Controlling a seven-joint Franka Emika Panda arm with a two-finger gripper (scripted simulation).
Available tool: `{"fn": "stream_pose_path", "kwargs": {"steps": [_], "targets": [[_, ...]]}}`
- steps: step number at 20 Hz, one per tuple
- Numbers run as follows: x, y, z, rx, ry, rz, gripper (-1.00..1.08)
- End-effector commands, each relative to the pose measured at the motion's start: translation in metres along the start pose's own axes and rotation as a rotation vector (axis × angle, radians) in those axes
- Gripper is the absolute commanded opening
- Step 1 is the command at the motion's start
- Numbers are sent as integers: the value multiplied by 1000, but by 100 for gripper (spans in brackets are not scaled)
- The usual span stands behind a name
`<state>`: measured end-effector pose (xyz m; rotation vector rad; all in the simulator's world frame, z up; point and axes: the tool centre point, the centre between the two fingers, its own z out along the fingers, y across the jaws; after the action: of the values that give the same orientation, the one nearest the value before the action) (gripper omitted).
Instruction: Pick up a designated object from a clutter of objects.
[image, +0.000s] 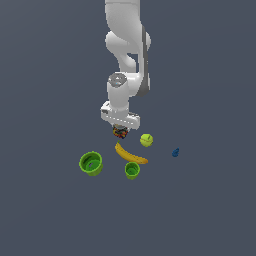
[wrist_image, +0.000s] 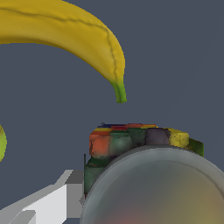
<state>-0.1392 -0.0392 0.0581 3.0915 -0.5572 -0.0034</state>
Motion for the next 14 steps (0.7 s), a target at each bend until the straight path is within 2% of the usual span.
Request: {"fn": "stream_pose_path", "kwargs": {"steps": [1,8,14], "targets": [[2,0,-2,1,2,0,-100],[16,0,-20,1,2,0,-100],[40,-1,-49,0,2,0,-100]]}}
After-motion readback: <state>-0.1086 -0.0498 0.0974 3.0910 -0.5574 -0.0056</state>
